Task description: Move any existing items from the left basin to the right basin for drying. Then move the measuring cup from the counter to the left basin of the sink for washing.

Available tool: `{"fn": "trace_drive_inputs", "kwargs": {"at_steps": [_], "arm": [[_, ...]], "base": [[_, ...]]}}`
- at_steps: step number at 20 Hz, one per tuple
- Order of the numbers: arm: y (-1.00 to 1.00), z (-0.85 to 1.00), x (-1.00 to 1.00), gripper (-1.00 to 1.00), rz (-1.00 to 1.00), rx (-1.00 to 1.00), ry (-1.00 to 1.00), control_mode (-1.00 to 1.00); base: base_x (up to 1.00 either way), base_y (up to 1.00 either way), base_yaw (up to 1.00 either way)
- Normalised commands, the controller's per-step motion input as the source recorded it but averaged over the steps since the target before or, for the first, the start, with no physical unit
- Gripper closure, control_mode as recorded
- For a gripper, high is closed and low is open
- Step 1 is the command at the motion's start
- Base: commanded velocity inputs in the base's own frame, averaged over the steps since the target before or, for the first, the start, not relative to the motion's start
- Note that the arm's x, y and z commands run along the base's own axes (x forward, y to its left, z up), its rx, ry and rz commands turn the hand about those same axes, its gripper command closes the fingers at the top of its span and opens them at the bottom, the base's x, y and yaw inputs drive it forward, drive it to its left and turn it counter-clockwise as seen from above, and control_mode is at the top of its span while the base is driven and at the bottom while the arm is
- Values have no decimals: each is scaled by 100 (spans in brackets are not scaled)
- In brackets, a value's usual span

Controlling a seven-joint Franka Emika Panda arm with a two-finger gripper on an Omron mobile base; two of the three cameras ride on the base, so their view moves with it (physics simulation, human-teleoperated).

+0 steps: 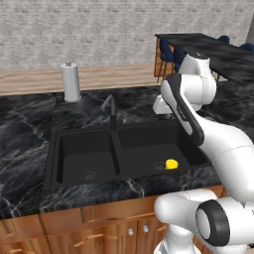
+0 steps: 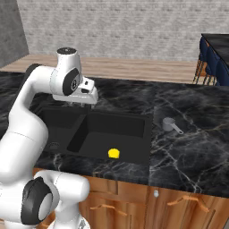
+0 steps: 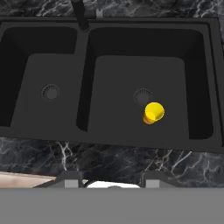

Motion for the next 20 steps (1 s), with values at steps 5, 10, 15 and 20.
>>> {"fn": "trace_drive_inputs", "kwargs": {"at_steps": [5, 10, 15, 20], "arm": [[0, 0, -3, -100, 0, -2, 0, -100], [-46, 0, 3, -100, 5, -11, 0, -100], [-90, 0, 2, -100, 6, -14, 0, -100], [-100, -3, 5, -100, 0, -5, 5, -100]], "base": [[0, 0, 0], [0, 0, 0], [0, 0, 0], [0, 0, 0]]}}
